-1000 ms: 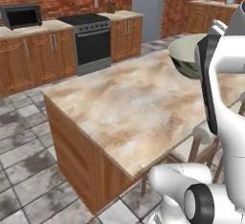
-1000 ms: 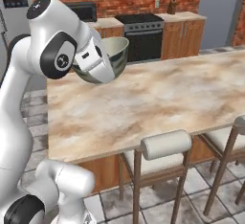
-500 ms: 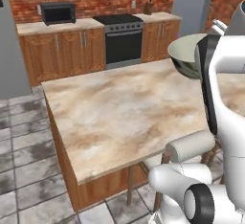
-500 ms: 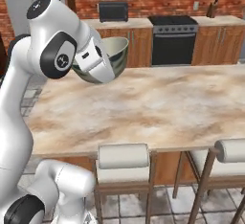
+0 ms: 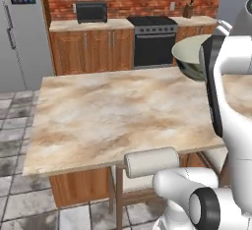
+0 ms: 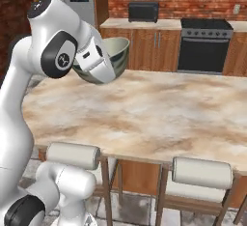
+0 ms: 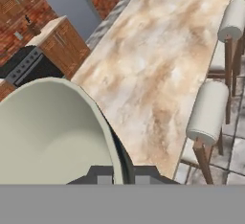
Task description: Pick up the bowls from the cabinet and place each bowl in front of a stool on the dining counter.
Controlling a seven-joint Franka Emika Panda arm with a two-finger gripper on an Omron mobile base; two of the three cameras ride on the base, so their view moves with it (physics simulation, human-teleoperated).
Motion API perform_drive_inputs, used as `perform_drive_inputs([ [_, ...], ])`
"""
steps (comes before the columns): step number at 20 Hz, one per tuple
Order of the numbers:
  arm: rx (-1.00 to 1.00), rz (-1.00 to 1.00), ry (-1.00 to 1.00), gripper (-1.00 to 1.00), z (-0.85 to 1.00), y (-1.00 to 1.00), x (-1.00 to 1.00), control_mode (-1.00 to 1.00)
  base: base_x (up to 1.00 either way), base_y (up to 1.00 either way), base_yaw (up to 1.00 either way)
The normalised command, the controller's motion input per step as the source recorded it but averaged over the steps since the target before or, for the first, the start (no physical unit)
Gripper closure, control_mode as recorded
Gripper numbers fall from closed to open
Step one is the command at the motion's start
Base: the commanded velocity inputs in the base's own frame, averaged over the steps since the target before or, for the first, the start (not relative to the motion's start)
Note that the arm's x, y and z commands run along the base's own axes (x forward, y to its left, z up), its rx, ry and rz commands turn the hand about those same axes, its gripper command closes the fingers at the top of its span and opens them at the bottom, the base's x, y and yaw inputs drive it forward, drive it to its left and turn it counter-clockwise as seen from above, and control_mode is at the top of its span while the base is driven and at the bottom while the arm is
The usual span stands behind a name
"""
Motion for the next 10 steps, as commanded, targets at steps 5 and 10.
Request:
perform_drive_inputs([
  [5,0.0,0.0,0.0,1.0,0.0,0.0,0.0,1.0,-0.48,-0.96,0.38],
  [10,0.0,0.0,0.0,1.0,0.0,0.0,0.0,1.0,-0.17,-0.97,0.29],
])
